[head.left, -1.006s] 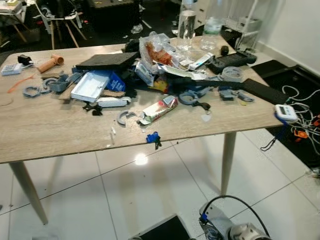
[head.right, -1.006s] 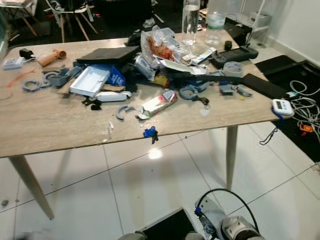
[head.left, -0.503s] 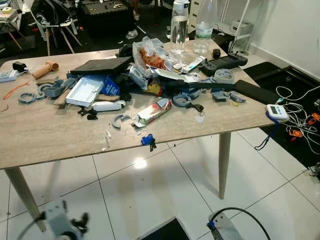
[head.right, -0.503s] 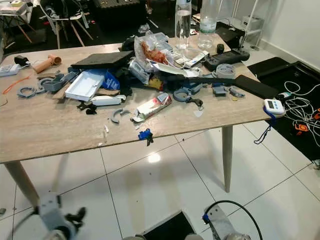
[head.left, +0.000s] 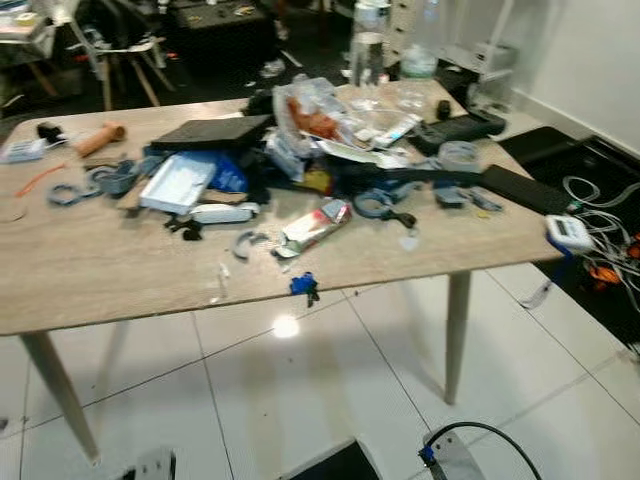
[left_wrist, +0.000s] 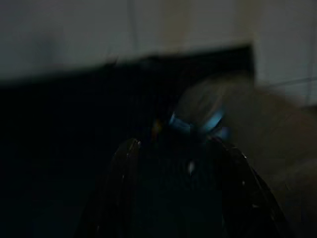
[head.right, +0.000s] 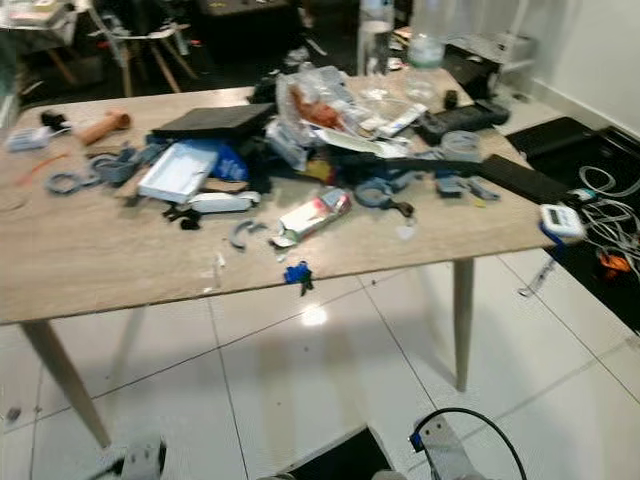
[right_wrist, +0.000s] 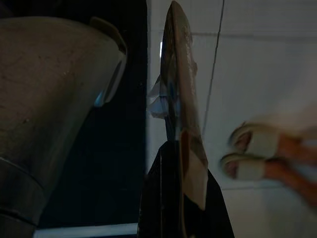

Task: Picking trash to rubbish bin

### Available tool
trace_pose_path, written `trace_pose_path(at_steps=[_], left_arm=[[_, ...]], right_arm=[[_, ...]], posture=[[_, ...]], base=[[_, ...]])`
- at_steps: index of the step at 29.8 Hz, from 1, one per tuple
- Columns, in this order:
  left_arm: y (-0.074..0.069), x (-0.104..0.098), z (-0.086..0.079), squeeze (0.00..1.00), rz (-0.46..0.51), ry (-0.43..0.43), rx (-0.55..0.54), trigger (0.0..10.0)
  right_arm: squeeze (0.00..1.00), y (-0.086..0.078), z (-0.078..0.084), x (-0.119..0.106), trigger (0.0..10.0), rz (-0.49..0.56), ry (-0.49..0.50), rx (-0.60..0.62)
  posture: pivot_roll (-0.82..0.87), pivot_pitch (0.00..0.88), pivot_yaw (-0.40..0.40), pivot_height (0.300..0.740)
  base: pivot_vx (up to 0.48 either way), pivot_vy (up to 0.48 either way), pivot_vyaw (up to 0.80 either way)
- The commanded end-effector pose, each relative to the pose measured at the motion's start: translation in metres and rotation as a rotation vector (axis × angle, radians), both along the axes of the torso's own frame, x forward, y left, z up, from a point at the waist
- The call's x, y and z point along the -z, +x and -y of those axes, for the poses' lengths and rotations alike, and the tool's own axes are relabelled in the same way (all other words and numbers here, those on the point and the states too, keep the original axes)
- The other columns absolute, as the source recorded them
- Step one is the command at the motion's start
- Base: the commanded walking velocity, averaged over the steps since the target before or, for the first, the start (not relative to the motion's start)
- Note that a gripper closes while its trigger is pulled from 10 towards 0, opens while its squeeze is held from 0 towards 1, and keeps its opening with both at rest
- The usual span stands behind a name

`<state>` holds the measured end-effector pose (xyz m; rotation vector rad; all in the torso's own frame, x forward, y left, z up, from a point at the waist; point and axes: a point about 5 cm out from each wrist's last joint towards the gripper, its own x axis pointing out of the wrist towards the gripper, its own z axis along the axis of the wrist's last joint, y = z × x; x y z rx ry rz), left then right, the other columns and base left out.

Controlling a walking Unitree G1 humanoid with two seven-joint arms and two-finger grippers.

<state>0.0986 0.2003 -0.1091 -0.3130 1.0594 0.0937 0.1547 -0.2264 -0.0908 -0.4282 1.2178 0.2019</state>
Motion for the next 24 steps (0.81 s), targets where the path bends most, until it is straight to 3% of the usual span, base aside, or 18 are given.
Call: trace_pose_path(at_steps=[1, 13, 24], left_arm=[[-0.003, 0.002, 0.004, 0.00, -0.024, 0.007, 0.023, 10.0], [-0.005, 0.001, -0.005, 0.00, -0.038, 0.053, 0.035, 10.0], [-0.008, 0.002, -0.008, 0.00, -0.049, 0.072, -0.020, 10.0]], right_arm=[[0.00, -0.005, -0.008, 0.004, 10.0, -0.024, 0.011, -0.024], [0.00, 0.001, -0.006, 0.001, 10.0, -0.032, -0.025, -0.079], [0.00, 0.000, -0.008, 0.002, 10.0, -0.042, -0.031, -0.103]], posture=[[0.02, 0.104, 0.042, 0.740], [0.02, 0.097, 0.045, 0.740], [0.01, 0.093, 0.032, 0.740]], base=[[0.000, 0.000, 0.79], [0.000, 0.000, 0.79], [0.000, 0.000, 0.79]])
